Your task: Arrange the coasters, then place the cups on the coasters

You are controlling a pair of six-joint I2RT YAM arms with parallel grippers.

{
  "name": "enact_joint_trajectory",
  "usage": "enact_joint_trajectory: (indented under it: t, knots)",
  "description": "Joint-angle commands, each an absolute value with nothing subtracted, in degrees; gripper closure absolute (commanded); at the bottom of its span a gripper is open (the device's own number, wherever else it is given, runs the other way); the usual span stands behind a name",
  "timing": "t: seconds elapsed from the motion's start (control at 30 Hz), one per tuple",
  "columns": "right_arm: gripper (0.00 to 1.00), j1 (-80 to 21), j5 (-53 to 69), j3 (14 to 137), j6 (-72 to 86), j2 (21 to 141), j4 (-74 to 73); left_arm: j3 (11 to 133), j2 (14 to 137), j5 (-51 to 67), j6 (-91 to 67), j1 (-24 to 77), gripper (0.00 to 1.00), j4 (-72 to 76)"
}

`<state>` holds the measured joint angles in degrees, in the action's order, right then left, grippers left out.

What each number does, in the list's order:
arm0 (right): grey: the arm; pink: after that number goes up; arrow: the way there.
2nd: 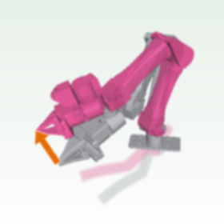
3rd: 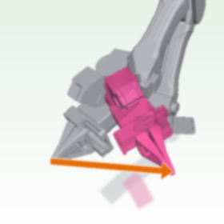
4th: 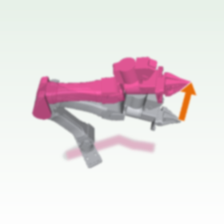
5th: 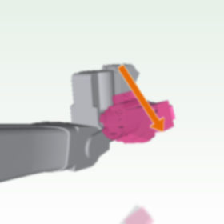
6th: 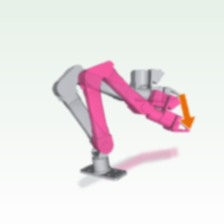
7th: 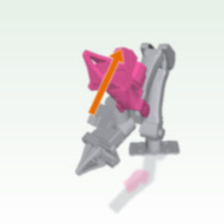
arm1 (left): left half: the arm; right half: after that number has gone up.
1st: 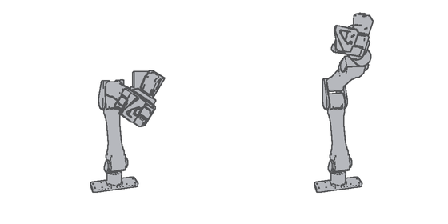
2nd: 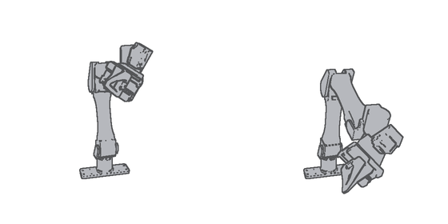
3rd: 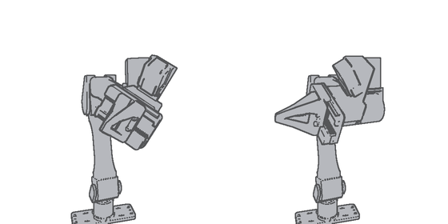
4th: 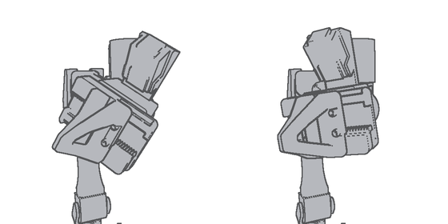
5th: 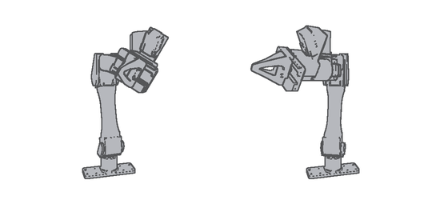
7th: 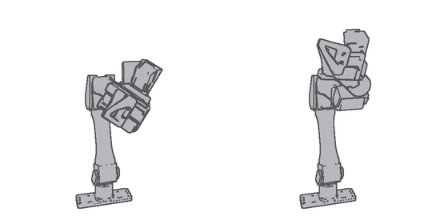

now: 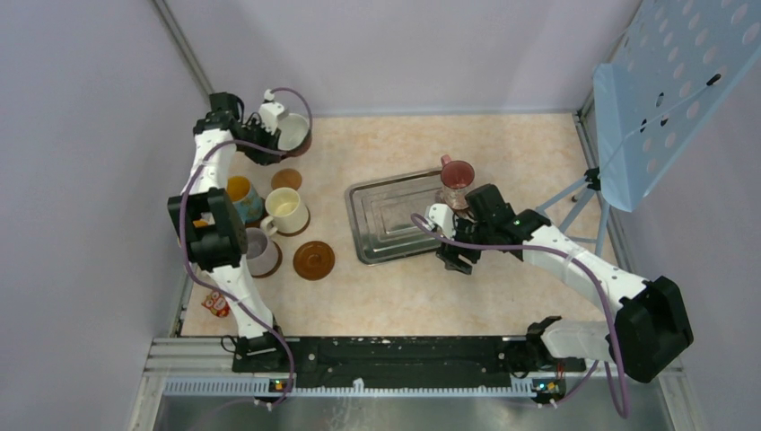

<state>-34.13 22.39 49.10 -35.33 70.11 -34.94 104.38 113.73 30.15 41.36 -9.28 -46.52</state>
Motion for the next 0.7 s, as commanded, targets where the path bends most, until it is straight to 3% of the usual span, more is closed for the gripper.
enact_joint_trajectory:
  t: [0.0,0.67]
  knots:
    - [0.33,-34.72,23.53,49.31,-35.2,68.57,-33.03,105.4,109.59,34.3,43.71,-12.76,1.0,-44.6]
    - [0.33,-34.72,23.35,49.04,-35.9,69.12,-33.55,102.75,112.33,28.8,42.79,-14.5,1.0,-47.97]
